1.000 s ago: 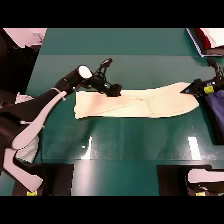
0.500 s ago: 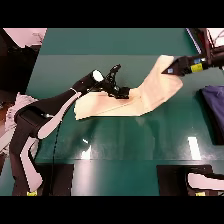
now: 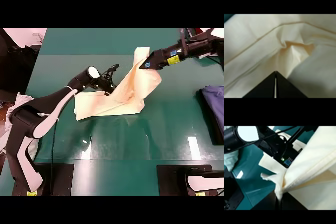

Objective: Fold the shirts.

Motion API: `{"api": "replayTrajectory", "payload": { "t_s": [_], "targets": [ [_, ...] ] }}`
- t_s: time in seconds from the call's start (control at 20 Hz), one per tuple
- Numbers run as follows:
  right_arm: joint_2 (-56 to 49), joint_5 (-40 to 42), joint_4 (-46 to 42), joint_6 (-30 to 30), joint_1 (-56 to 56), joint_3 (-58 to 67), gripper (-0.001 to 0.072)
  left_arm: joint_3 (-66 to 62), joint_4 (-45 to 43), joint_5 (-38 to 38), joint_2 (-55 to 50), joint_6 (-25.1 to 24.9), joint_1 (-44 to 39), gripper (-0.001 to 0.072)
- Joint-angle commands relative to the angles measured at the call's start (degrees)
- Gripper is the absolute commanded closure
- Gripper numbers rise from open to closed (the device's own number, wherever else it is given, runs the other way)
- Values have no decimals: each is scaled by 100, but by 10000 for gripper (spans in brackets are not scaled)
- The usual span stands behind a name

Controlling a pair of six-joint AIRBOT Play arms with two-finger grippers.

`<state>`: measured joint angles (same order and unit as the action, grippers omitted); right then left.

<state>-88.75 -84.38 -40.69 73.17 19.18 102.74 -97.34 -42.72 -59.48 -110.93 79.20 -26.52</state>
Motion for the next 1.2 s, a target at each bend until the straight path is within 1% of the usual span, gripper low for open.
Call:
{"api": "replayTrajectory", "payload": {
  "t_s": [0.0,0.05,0.2,0.3,0.4,0.5,0.55,0.65,0.7,0.75,0.8,0.85,0.9,0.95,1.05,1.15],
  "targets": [
    [-136,195,17,7,365,96,699,-15,-520,-413,551,-20,376,685],
    [-168,247,13,4,470,94,699,-15,-601,-553,745,-46,527,686],
    [-391,444,22,-17,905,96,698,-15,-754,-1145,1370,-330,1034,685],
    [-627,699,24,-122,1329,96,697,-15,-1086,-1423,1805,-332,1416,685],
    [-905,1307,22,-404,1838,96,697,-15,-1405,-1513,2267,-313,1812,685],
    [-1246,2284,22,-586,2367,98,693,-15,-1482,-1499,2704,-315,2192,685],
    [-1436,2802,22,-678,2599,140,665,-17,-1482,-1488,2885,-315,2365,685],
    [-1921,3541,24,-748,3005,603,278,-17,-1482,-1493,3182,-313,2699,685],
    [-2087,3585,2,-776,3115,892,178,-15,-1482,-1517,3292,-313,2835,685],
    [-2181,3541,-11,-796,3152,1137,110,-15,-1480,-1552,3373,-313,2959,685],
    [-2199,3375,-188,-789,3112,1331,107,-15,-1478,-1606,3436,-313,3069,685],
    [-2155,2962,-481,-737,3003,1471,108,-15,-1480,-1672,3467,-313,3147,684],
    [-2033,2503,-702,-553,2848,1432,109,-15,-1486,-1738,3482,-313,3169,685],
    [-1862,2065,-909,-352,2653,1244,109,-15,-1493,-1803,3482,-313,3195,684],
    [-1467,1300,-1318,-162,2159,568,119,-15,-1497,-1856,3480,-313,3195,685],
    [-1045,957,-1373,24,1530,-452,119,-13,-1499,-1853,3480,-317,3195,685]
  ]
}}
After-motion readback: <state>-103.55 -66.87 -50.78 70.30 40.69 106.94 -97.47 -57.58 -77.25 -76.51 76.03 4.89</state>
